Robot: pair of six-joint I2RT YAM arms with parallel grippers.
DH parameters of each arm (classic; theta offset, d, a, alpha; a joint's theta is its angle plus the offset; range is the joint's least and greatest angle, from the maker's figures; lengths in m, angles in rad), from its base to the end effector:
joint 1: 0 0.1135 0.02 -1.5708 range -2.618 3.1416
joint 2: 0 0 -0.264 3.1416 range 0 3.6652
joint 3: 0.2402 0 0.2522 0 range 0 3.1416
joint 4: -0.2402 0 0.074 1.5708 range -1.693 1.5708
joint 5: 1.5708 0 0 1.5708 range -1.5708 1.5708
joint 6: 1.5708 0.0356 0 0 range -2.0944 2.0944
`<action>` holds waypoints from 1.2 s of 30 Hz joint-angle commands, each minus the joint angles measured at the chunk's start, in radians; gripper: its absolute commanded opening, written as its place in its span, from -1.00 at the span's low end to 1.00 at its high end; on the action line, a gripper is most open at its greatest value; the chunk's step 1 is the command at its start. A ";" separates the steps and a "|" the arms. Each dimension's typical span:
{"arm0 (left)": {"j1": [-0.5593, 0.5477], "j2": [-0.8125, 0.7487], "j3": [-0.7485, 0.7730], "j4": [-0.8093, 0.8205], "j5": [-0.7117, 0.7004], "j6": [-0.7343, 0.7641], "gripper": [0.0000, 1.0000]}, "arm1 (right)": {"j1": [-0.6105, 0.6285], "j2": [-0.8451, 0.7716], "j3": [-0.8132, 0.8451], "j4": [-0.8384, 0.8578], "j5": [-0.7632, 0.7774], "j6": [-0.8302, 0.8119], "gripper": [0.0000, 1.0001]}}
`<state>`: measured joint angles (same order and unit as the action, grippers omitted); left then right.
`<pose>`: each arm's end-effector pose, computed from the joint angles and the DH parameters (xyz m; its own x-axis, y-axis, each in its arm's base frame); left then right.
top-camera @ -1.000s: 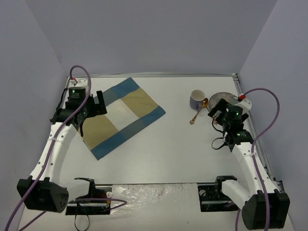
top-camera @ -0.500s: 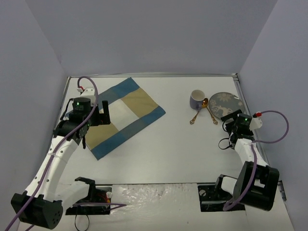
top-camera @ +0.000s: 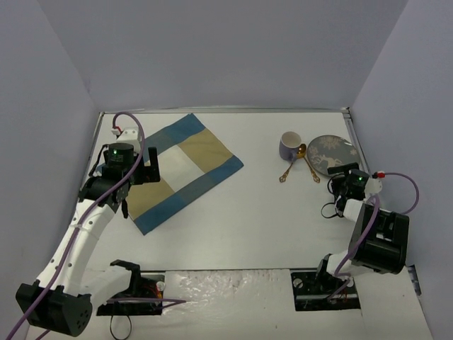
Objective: Set the dinner table for one person
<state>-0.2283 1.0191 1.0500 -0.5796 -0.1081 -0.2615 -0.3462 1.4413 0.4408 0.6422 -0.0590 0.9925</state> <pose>0.2132 -0.0456 0.3488 -0.5258 -0.1417 -0.8387 -0.0006 0.9861 -0.1662 0.2559 -0.0901 0.1631 0.0599 0.8671 -0.4946 0.4330 0.4239 0.7955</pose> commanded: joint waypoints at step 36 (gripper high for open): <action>0.006 0.012 0.036 0.020 -0.054 0.011 0.94 | -0.065 0.429 0.068 0.323 -0.088 0.288 -0.34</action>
<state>-0.2279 1.0310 1.0500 -0.5938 -0.1406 -0.2615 -0.3948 1.8344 0.5199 1.0764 -0.1505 1.2950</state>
